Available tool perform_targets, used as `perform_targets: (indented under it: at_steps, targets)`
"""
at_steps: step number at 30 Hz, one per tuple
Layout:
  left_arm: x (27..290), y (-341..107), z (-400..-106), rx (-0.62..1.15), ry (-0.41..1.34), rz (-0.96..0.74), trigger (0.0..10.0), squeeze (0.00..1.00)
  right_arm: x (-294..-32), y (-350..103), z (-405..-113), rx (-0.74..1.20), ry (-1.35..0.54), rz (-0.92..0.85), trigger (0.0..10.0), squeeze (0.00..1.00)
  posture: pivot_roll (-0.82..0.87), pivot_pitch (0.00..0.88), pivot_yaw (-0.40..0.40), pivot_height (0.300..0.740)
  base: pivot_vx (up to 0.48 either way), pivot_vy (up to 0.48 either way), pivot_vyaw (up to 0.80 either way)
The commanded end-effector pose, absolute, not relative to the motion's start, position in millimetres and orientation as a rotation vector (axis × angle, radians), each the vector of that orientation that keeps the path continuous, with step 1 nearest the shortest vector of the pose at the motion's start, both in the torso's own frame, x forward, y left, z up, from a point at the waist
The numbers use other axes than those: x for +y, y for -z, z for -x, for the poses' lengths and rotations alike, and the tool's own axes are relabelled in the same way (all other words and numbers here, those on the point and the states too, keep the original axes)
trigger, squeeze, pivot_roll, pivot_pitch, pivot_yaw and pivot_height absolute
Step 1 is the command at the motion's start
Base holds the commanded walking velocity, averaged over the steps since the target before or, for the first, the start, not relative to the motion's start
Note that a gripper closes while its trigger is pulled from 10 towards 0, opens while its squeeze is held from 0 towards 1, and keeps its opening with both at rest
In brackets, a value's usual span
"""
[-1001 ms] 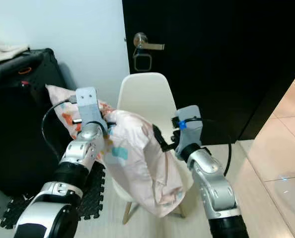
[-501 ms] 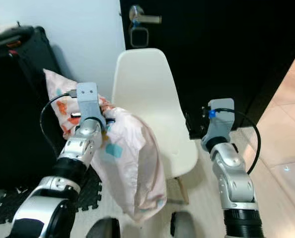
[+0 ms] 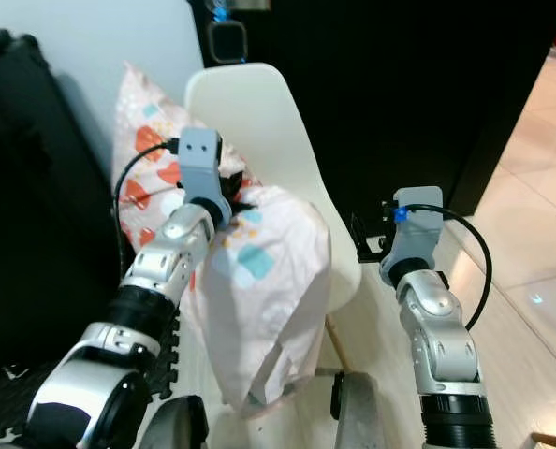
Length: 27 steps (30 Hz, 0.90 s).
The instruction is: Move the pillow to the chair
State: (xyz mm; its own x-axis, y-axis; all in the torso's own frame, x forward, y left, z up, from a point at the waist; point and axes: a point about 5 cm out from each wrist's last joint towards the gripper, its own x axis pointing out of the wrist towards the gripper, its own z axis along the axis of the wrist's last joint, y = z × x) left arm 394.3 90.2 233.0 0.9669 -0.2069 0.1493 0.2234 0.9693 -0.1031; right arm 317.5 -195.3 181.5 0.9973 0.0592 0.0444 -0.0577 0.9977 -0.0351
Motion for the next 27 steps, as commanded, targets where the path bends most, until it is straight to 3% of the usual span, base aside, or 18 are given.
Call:
perform_targets:
  at_steps: [1,6,12,15,18,27]
  targets:
    - [103,-261,-398,-0.248,0.172,0.184,10.0,0.0,-193,-181,-318,-0.046,-0.059,0.03,10.0,0.0,-0.09,0.087,0.041,0.52,0.0,0.0,0.0]
    - [137,-271,-408,-0.266,-0.017,0.205,10.0,0.0,-192,-181,-319,-0.046,-0.056,0.032,10.0,0.0,-0.09,0.087,0.041,0.505,0.0,0.0,0.0]
    - [163,-237,-411,-0.119,-0.211,0.237,10.0,0.0,-188,-184,-317,-0.082,-0.08,0.031,10.0,0.0,-0.1,0.088,0.041,0.495,0.0,0.0,0.0]
    - [161,-228,-411,-0.091,-0.213,0.241,10.0,0.0,-185,-186,-315,-0.098,-0.111,0.008,10.0,0.0,-0.11,0.088,0.041,0.495,0.0,0.0,0.0]
    - [152,-221,-411,-0.072,-0.195,0.242,10.0,0.0,-167,-198,-305,-0.16,-0.3,-0.103,10.0,0.0,-0.11,0.088,0.042,0.495,0.0,0.0,0.0]
    - [140,-220,-413,-0.074,-0.123,0.212,10.0,0.0,-141,-195,-283,-0.137,-0.601,-0.106,10.0,0.0,-0.11,0.078,0.046,0.495,0.0,0.0,0.0]
